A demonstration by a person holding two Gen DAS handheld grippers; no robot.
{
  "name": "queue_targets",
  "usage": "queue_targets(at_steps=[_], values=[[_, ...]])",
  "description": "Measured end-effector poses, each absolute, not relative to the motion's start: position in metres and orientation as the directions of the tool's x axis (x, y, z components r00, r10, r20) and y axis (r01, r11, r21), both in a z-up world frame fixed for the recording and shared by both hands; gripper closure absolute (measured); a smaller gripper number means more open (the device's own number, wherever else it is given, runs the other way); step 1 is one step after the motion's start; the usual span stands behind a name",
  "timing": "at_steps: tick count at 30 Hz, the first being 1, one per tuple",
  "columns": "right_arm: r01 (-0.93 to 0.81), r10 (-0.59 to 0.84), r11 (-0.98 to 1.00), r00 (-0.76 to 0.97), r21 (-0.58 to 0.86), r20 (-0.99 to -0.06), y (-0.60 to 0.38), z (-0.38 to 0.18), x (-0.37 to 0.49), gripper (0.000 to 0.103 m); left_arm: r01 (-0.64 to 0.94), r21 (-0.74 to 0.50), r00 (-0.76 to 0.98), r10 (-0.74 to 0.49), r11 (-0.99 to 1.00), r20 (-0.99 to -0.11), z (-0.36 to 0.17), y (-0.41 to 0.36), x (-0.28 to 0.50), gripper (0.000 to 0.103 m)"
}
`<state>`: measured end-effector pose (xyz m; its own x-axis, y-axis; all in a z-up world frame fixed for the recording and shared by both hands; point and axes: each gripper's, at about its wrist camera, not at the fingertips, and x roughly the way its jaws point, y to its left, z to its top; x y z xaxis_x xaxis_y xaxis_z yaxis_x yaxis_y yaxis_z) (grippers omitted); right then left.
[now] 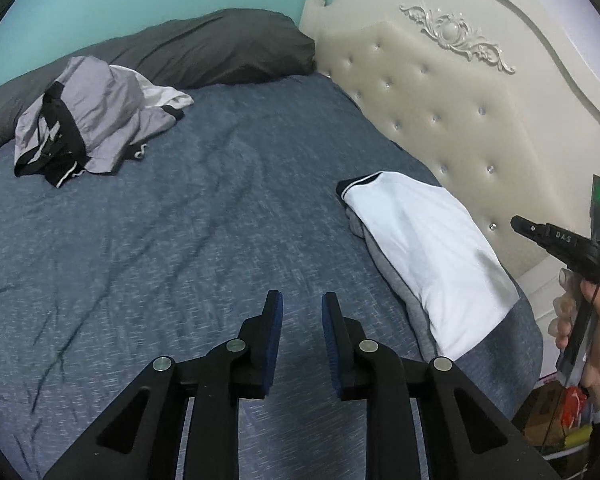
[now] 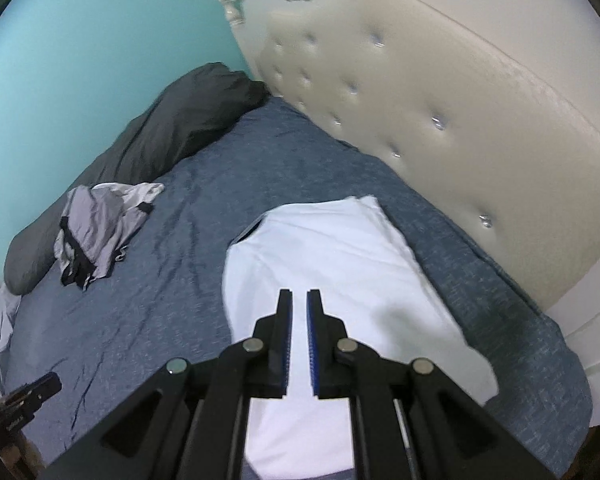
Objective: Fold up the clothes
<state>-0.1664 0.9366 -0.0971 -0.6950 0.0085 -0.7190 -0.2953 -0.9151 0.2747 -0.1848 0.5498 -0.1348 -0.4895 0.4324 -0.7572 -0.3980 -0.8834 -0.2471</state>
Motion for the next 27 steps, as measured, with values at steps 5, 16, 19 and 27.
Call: queue_targets(at_steps=[5,16,19,27], values=[[-0.28,0.013,-0.925,-0.698,0.255,-0.716,0.905,-0.091,-0.158,0.096,-0.398,-0.245,-0.501,0.433,-0.884,-0.749,-0.128,0.532,-0.179,0.08],[-0.215,-0.006,-0.95,-0.716,0.228,-0.698,0.822,-0.066,-0.134,0.09,-0.395,-0.233,-0.541,0.429,-0.889,-0.723,-0.101,0.484,-0.159,0.07],[-0.205,-0.001,-0.955,-0.72,0.214,-0.694,0.797,-0.057,-0.125,0.065,-0.399,-0.225,-0.554,0.429,-0.889,-0.714,-0.094,0.474,-0.151,0.066],[-0.175,-0.02,-0.959,-0.742,0.222,-0.671,0.757,-0.036,-0.099,0.045,-0.41,-0.214,-0.576,0.434,-0.887,-0.693,-0.074,0.448,-0.125,0.057]])
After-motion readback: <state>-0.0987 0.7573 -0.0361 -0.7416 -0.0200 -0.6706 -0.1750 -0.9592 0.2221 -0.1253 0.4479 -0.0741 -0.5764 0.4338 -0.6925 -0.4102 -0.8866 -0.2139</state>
